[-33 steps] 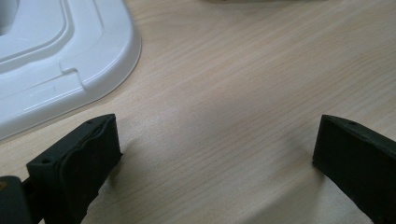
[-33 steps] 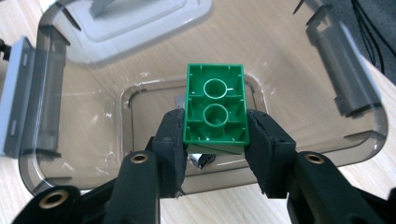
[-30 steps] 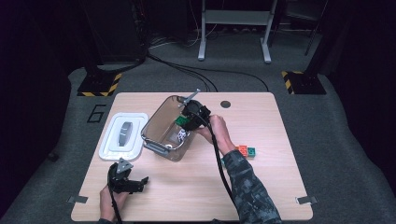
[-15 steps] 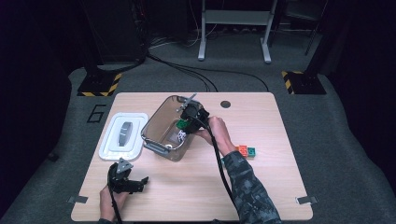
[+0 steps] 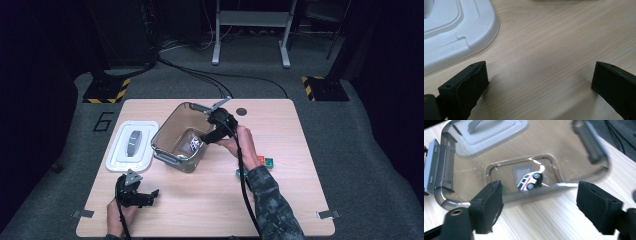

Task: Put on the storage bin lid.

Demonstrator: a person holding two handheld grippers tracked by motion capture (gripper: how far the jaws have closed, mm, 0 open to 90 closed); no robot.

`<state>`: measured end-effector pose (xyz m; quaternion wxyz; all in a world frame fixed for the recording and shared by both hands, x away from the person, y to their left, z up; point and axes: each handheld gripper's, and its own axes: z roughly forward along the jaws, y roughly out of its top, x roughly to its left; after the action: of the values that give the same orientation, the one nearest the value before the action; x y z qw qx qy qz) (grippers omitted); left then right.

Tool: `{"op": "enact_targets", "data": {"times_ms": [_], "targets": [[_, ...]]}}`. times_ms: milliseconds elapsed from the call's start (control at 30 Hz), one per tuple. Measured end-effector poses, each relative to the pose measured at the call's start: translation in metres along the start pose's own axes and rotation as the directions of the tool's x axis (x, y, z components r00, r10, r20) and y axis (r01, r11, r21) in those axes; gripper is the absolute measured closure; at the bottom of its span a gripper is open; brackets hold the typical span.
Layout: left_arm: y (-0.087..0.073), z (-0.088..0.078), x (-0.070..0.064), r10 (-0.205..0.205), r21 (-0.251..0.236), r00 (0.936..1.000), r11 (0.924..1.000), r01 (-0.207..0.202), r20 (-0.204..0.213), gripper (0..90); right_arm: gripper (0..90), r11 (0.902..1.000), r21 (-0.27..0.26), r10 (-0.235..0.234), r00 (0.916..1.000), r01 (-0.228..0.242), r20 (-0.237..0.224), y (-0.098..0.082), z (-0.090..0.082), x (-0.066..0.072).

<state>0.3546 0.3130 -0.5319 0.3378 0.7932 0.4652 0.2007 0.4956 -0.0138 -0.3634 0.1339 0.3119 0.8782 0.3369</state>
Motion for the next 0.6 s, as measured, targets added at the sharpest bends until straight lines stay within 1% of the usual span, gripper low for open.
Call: {"op": "enact_targets", "data": {"times_ms": [33,100,133,200,233,267,300,400,467,500,533,600], "targets": [[0.0,0.0,0.0,0.002,0.0,1.0,1.0,-0.002,0.001,0.4,17.3,0.9998,-0.012,0.013,0.9999,-0.013,0.002,-0.004,-0.005,-0.002],[0.0,0.0,0.0,0.001,0.0,1.0,1.0,-0.001,0.001,0.4,15.6,0.9994,-0.026,0.021,0.9997,-0.021,0.012,-0.011,-0.014,-0.007],[0.0,0.0,0.0,0.001,0.0,1.0,1.0,-0.001,0.001,0.4,15.2,0.9986,-0.039,0.036,0.9991,-0.035,0.023,-0.016,-0.02,-0.009],[0.0,0.0,0.0,0.001,0.0,1.0,1.0,-0.001,0.001,0.4,14.8,0.9977,-0.049,0.049,0.998,-0.047,0.039,-0.025,-0.029,-0.013],[0.0,0.0,0.0,0.001,0.001,1.0,1.0,-0.001,0.001,0.4,14.7,0.9968,-0.051,0.064,0.9968,-0.061,0.049,-0.029,-0.034,-0.013],[0.0,0.0,0.0,0.0,0.0,1.0,1.0,0.0,0.0,0.4,14.5,0.996,-0.057,0.072,0.9955,-0.068,0.062,-0.04,-0.041,-0.017],[0.0,0.0,0.0,0.0,0.0,1.0,1.0,0.0,0.001,0.4,14.5,0.996,-0.057,0.072,0.9955,-0.068,0.062,-0.04,-0.041,-0.017],[0.0,0.0,0.0,0.0,0.0,1.0,1.0,0.0,0.0,0.4,14.1,0.9943,-0.056,0.095,0.9919,-0.09,0.084,-0.056,-0.048,-0.021],[0.0,0.0,0.0,0.0,0.0,1.0,1.0,0.0,0.0,0.4,14.2,0.9921,-0.057,0.116,0.9895,-0.112,0.086,-0.067,-0.052,-0.024],[0.0,0.0,0.0,-0.002,0.0,1.0,1.0,0.002,-0.001,0.4,13.9,0.9899,-0.054,0.136,0.986,-0.131,0.096,-0.076,-0.054,-0.027],[0.0,0.0,0.0,-0.001,0.0,1.0,1.0,0.001,-0.001,0.4,13.7,0.9884,-0.054,0.147,0.9843,-0.142,0.098,-0.081,-0.055,-0.028],[0.0,0.0,0.0,-0.002,0.0,1.0,1.0,0.002,-0.001,0.4,13.0,0.9818,-0.052,0.187,0.977,-0.183,0.102,-0.096,-0.056,-0.035]]}}
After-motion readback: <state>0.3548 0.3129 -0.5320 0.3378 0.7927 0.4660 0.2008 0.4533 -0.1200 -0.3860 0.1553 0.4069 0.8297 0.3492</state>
